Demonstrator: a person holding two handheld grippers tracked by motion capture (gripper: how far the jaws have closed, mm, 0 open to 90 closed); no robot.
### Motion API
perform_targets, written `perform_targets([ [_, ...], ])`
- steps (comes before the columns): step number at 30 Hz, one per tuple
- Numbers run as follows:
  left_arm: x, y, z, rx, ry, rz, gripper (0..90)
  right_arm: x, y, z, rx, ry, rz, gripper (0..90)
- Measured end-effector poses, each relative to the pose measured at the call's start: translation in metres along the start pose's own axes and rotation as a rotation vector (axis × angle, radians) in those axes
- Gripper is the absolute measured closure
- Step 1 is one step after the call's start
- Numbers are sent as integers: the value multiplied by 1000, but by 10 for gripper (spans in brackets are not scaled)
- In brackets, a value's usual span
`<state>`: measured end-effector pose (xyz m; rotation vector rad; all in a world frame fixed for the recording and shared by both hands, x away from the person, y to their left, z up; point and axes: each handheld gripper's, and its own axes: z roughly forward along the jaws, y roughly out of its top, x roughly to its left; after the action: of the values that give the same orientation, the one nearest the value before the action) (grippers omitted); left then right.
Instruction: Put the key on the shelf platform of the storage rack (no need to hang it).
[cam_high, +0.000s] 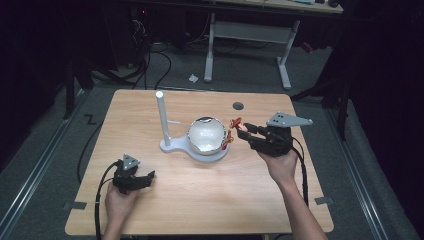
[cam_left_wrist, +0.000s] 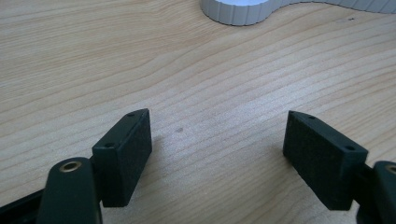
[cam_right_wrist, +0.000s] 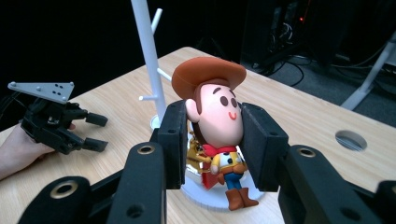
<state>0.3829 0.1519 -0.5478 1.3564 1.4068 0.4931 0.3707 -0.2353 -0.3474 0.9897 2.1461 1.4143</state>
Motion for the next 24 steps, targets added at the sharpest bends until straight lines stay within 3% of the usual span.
perform_targets([
  [10, 0, 0, 0, 1, 0, 0, 240, 4, 14, 27, 32, 20, -13, 637],
  [24, 0, 0, 0, 1, -1, 0, 239, 0, 8, 57, 93, 10, -4, 638],
])
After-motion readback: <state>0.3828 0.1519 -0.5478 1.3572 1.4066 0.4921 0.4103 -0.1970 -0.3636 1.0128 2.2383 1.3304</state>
